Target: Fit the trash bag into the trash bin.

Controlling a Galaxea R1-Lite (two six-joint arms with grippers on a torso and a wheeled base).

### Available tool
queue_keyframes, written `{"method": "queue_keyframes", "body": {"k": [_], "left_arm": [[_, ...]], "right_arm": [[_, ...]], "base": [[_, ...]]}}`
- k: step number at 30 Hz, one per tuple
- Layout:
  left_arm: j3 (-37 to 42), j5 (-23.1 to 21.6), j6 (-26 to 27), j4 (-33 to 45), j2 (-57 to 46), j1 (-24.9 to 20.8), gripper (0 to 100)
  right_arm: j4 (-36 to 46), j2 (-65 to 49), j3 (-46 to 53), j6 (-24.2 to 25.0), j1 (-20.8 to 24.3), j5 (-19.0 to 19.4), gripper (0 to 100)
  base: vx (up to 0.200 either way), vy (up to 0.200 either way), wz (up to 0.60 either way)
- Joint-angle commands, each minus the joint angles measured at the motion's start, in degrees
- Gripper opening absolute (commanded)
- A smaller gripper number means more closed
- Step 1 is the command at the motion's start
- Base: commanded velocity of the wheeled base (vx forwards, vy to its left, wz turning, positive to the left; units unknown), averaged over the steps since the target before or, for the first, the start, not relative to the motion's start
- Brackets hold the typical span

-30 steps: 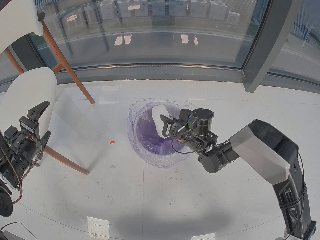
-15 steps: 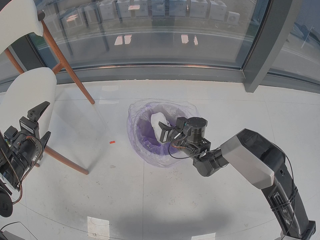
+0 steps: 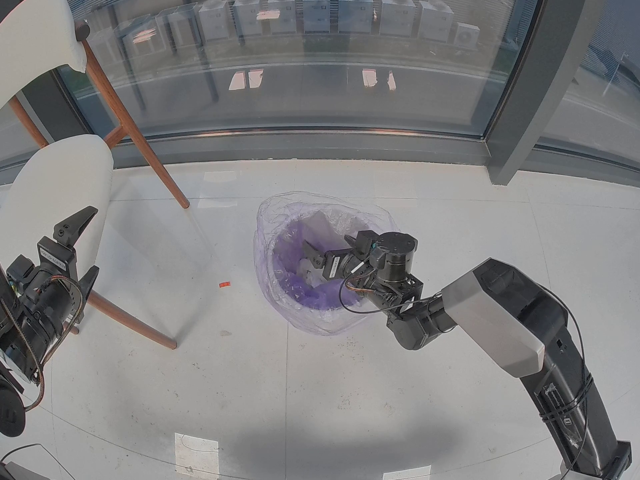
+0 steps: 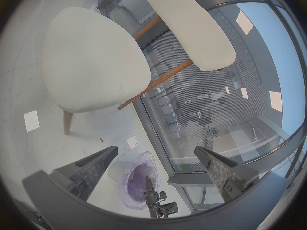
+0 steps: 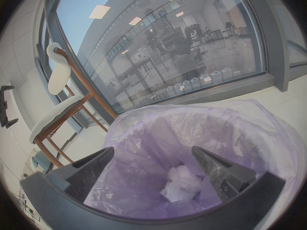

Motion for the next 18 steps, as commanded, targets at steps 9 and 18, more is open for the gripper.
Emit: {"method": "queue_keyframes", "body": {"k": [9, 18], "left_arm": [[4.44, -0.18, 9.17, 0.07, -12.15, 4.7, 100], [12.27, -1.23, 25.34, 1.13, -20.59, 4.62, 100]], "right_arm": [[-2.84, -34.39, 31.13, 0.69, -7.57, -3.05, 100], [-3.28, -62.25, 61.37, 0.69, -22.78, -3.14, 100]], "base": [[0.0, 0.0, 0.0], [0.0, 0.0, 0.0]]}}
